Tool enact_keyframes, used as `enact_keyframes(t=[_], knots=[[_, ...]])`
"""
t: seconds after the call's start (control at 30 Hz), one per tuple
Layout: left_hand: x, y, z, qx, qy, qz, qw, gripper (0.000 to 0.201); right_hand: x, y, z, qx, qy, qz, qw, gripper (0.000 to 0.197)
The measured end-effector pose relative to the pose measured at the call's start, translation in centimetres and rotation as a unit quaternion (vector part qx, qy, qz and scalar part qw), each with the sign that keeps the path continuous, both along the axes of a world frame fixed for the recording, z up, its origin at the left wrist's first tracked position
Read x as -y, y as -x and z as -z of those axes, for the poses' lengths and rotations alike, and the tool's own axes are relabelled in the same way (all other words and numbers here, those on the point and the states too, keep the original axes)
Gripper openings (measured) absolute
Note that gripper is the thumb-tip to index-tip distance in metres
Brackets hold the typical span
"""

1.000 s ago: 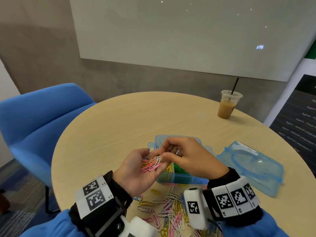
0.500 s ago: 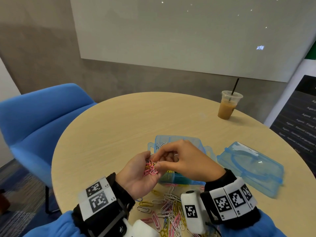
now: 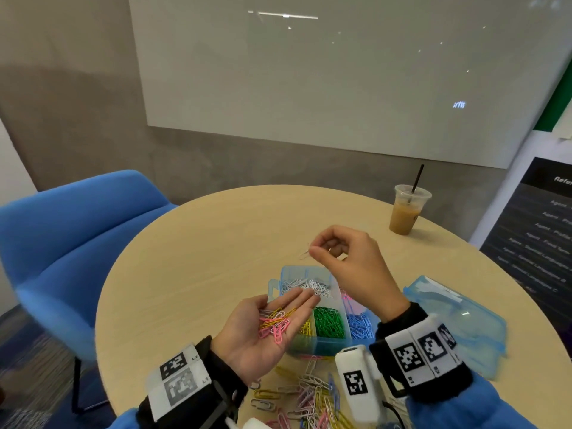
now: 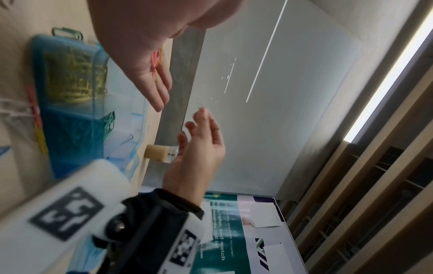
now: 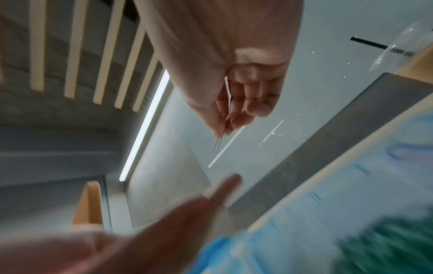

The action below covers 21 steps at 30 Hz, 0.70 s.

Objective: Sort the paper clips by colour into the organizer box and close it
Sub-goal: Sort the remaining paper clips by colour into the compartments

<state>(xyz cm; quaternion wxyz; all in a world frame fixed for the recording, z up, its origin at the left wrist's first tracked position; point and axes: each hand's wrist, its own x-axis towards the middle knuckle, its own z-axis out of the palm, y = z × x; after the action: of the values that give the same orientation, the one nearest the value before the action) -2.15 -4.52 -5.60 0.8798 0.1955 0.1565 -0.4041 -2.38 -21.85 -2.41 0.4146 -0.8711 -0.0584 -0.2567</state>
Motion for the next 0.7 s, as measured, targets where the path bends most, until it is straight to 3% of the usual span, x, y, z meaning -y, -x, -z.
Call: enact_keyframes(t=[0.1,0.23,0.33,0.47,0.7], knots=[[-0.4,-0.4,-0.2,0.008,-0.013,-0.021,1.000,0.053,-0.4,-1.2,1.2,0.024,0.025,0.070,0.997,0.009],[-1.0,-1.2,-0.2,0.020,-0.022,-0.030,0.999,0.053,-0.4,-2.4,3.1,-0.070,0.086,0.099,0.989,0.003],[-1.3,-1.7,0.0,0.027,-0.049,-0.032,0.998,0.054,-0.5,-2.2,2.6,-0.109,0.128,0.095,0.981,0.015],[-1.2,-2.1,0.3,0.036,-0.070,-0.029,0.997,0.055,-1.6,-1.1,0.3,-0.080,0.107,-0.004,0.991,0.006],[-1.6,-2.1,0.2,0.048,-0.010,-0.008,0.999,0.061,-3.7,0.5,0.1,-0.159,0.202,-0.209,0.943,0.014]])
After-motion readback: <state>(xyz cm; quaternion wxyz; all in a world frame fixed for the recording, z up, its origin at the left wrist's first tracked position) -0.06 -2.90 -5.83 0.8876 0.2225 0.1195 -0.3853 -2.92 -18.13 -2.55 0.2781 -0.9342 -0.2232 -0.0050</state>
